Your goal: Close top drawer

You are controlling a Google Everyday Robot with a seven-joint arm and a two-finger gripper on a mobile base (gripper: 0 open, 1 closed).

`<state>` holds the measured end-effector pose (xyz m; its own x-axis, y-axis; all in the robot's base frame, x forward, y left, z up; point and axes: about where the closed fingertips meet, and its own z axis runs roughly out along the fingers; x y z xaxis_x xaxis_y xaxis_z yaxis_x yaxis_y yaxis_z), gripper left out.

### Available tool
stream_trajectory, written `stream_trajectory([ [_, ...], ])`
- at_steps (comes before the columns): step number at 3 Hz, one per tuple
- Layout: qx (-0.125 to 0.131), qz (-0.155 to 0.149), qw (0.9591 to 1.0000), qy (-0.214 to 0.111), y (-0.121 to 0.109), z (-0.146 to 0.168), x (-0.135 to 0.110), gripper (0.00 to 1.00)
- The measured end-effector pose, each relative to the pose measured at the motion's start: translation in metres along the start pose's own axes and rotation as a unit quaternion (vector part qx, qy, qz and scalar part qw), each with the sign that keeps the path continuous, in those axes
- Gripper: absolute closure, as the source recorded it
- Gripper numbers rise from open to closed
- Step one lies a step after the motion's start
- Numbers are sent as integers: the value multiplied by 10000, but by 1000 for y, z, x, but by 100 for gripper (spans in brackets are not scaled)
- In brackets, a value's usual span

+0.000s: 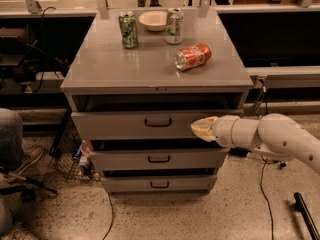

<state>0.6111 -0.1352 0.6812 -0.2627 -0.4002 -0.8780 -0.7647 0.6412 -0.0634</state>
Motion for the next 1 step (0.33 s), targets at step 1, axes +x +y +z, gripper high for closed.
stream_trajectory([
  [1, 154, 224, 9991, 339, 5, -62, 23, 100],
])
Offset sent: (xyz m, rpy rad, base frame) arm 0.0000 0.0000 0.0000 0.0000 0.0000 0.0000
